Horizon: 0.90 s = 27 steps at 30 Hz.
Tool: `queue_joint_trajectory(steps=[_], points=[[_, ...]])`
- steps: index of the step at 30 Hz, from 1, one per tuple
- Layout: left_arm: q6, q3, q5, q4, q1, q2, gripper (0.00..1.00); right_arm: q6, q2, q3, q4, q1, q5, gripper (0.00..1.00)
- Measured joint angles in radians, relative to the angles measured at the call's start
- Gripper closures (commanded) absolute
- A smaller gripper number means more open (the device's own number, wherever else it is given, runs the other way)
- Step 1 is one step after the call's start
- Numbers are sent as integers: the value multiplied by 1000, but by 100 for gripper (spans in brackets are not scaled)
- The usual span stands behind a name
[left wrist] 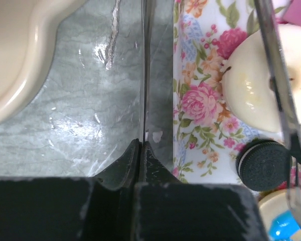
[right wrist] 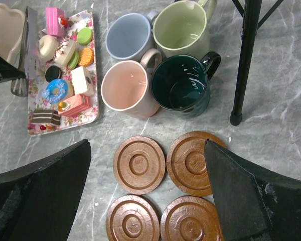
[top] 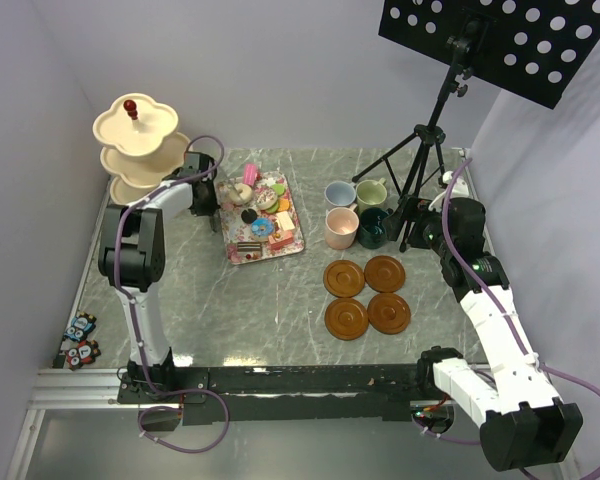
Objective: Serve the afternoon tea
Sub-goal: Pick up the clamp from the tray.
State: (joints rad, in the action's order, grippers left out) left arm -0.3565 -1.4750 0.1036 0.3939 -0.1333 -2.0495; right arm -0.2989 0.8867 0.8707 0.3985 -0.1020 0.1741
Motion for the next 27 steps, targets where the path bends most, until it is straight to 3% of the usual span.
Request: queue_joint_trajectory(steps=[7, 18, 24, 27], points=[[41, 29, 7, -40, 0, 74, 99, 0, 3, 0, 0, 0, 0, 0], [83, 150, 13, -132, -32, 332, 99, 0, 5, 60, 14, 0, 7, 0], [114, 273, 62, -163, -140, 494, 99, -32, 38, 143, 6, -6, 62, 0], [157, 345, 92, -183, -251, 605, 99, -75, 97, 211, 21, -19, 105, 0]])
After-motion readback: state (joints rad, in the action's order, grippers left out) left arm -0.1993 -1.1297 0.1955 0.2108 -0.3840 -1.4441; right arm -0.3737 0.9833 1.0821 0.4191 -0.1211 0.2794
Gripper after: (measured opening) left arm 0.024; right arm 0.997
